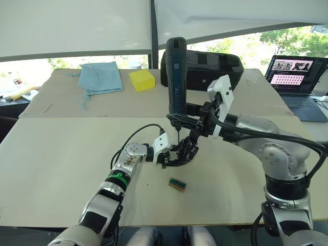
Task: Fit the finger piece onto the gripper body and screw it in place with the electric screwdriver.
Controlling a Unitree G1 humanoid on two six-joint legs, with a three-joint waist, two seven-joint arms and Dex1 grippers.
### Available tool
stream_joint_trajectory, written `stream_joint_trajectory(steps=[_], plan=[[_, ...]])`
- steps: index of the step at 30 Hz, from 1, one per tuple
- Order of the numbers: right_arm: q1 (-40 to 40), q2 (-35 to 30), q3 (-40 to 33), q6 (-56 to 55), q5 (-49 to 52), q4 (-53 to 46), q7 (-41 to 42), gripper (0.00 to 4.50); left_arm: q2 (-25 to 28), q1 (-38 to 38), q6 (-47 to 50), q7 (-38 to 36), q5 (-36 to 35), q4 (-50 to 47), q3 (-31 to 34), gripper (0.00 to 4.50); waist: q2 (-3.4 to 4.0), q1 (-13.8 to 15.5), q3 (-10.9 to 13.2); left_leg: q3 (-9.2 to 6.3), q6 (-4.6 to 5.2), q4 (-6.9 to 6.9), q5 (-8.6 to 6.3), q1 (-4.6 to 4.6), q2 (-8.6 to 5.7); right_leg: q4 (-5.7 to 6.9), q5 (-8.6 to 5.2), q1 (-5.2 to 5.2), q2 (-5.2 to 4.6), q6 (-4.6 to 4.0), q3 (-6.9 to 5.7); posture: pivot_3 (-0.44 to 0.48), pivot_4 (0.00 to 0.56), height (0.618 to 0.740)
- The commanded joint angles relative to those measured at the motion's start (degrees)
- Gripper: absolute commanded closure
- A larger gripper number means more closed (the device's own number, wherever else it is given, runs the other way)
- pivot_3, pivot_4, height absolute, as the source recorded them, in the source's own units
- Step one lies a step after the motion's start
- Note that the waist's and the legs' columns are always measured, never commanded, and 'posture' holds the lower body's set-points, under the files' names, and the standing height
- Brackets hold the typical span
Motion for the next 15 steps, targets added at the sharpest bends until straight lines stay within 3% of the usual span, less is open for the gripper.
stream_joint_trajectory(steps=[1, 15], plan=[[-0.8, -0.2, -1.2, -3.3, -0.4, -2.6, 0.5, 2.58, -0.4, -1.3, -0.2, 0.4, 0.0, 0.1, 0.4, 2.22, 0.0, 0.0, 0.0, 0.0, 0.0, 0.0, 0.0, 0.0, 0.0, 0.0, 0.0, 0.0, 0.0, 0.0, 0.0, 0.0, 0.15, 0.74], [1.3, -0.3, -0.4, -5.8, -3.0, -2.8, 2.6, 2.58, -0.2, -1.6, -0.3, 0.4, 0.1, 0.3, 0.4, 2.22, 0.0, 0.0, 0.0, 0.0, 0.0, 0.0, 0.0, 0.0, 0.0, 0.0, 0.0, -0.01, 0.0, 0.0, -0.01, 0.0, 0.15, 0.74]])
